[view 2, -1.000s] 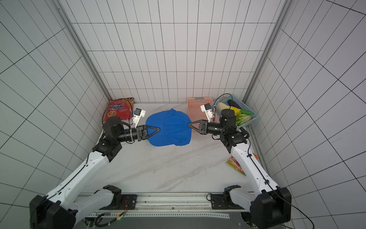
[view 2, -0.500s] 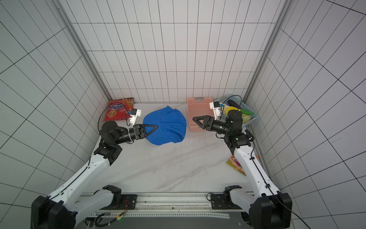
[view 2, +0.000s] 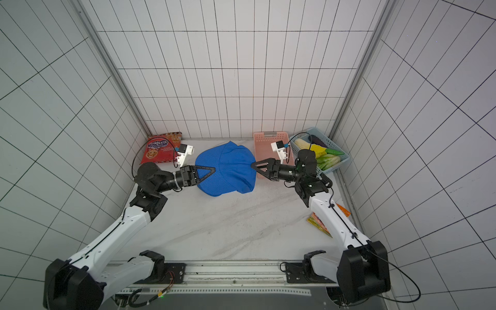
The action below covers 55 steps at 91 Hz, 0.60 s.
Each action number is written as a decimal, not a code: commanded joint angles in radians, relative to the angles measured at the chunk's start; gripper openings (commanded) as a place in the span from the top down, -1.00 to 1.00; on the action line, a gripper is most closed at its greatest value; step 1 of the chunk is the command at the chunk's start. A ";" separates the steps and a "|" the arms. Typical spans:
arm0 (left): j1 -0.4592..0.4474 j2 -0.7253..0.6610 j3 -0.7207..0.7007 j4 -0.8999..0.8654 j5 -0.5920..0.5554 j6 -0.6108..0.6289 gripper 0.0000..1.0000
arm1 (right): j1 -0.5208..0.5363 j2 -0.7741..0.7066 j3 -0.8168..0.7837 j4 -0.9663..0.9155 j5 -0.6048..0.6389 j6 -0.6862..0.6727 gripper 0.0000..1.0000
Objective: Turn the baseball cap inside out
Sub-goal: Turn over the baseball cap, then place the baseball cap at the center of the board.
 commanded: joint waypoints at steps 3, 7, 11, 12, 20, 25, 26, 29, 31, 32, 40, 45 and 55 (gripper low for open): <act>-0.006 0.001 0.021 0.044 -0.010 -0.009 1.00 | 0.008 -0.006 0.043 0.082 -0.022 0.014 -0.39; -0.008 0.003 0.023 0.033 -0.015 -0.005 1.00 | 0.009 -0.008 0.044 0.082 -0.014 0.006 -0.29; -0.012 0.006 0.027 0.022 -0.016 0.000 1.00 | 0.008 -0.010 0.042 0.080 -0.006 -0.001 -0.21; -0.013 0.008 0.029 0.020 -0.015 0.001 1.00 | 0.009 -0.011 0.042 0.081 -0.003 -0.003 -0.19; -0.024 0.017 0.040 0.002 -0.006 0.009 1.00 | 0.009 -0.013 0.036 0.087 0.026 -0.011 -0.12; -0.030 0.020 0.043 -0.009 -0.001 0.014 1.00 | 0.008 -0.012 0.035 0.098 0.041 -0.009 -0.08; -0.030 0.021 0.044 -0.010 -0.001 0.015 1.00 | 0.007 -0.011 0.035 0.102 0.042 -0.008 -0.06; -0.031 0.020 0.045 -0.017 -0.001 0.019 1.00 | 0.007 -0.011 0.035 0.114 0.049 -0.002 -0.02; -0.032 0.020 0.046 -0.025 -0.001 0.021 1.00 | 0.007 -0.011 0.035 0.121 0.054 0.000 -0.01; -0.032 0.020 0.047 -0.031 -0.002 0.024 1.00 | 0.008 -0.011 0.035 0.124 0.056 0.001 0.00; -0.032 0.015 0.058 -0.103 -0.020 0.066 1.00 | 0.003 -0.012 0.038 0.130 0.061 0.005 0.13; -0.031 0.011 0.067 -0.166 -0.037 0.100 1.00 | 0.002 -0.016 0.035 0.134 0.062 0.009 0.20; -0.031 0.010 0.075 -0.249 -0.070 0.138 1.00 | -0.009 -0.033 0.019 0.130 0.072 0.007 0.33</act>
